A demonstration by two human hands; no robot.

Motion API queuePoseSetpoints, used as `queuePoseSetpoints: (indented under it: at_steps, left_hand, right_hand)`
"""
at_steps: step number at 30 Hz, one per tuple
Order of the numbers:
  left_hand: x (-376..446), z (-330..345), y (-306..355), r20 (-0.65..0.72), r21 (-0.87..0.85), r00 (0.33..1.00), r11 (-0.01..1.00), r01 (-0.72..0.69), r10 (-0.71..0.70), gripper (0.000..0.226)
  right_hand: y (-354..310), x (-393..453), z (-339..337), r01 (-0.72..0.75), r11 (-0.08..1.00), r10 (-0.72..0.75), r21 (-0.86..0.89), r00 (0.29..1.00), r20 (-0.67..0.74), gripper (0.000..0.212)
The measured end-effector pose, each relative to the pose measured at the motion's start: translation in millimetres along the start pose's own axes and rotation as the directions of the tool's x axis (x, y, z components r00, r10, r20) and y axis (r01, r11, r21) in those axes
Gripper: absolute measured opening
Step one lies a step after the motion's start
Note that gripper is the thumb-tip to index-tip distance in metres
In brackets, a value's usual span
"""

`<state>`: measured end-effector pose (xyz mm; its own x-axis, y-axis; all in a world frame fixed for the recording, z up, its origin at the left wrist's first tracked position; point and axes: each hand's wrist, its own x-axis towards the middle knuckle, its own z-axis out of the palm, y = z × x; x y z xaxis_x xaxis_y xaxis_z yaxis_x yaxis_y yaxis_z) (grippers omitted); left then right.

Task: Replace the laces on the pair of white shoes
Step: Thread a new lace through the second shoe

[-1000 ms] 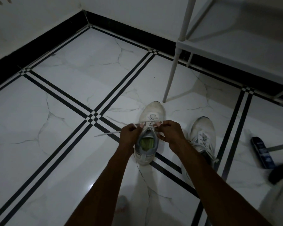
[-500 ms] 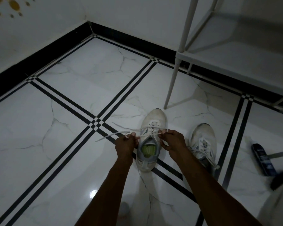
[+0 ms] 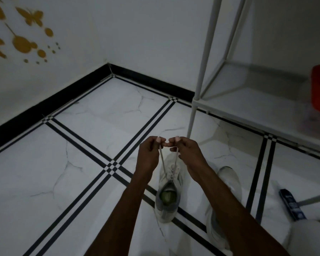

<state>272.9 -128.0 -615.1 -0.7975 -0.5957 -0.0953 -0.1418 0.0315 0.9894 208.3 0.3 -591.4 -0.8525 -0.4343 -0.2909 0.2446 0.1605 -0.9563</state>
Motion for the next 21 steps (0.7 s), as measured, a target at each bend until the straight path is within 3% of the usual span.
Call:
queuePoseSetpoints:
  at_steps: [10, 15, 21]
  left_hand:
    - [26.7, 6.5, 88.6, -0.062, 0.036, 0.985, 0.987, -0.158, 0.160, 0.025]
    - [23.7, 5.0, 112.2, -0.049, 0.073, 0.976, 0.975, -0.209, 0.213, 0.021]
    - [20.2, 5.1, 123.0, -0.106, 0.004, 0.971, 0.977, -0.214, 0.213, 0.018]
  right_hand:
    - [-88.2, 11.8, -4.1, 0.213, 0.964, -0.228, -0.159, 0.970, -0.083, 0.034]
    - [-104.9, 14.1, 3.4, 0.243, 0.944, -0.268, -0.225, 0.960, -0.084, 0.032]
    - [-116.2, 3.7, 5.7, 0.327, 0.936, -0.350, -0.133, 0.908, -0.232, 0.011]
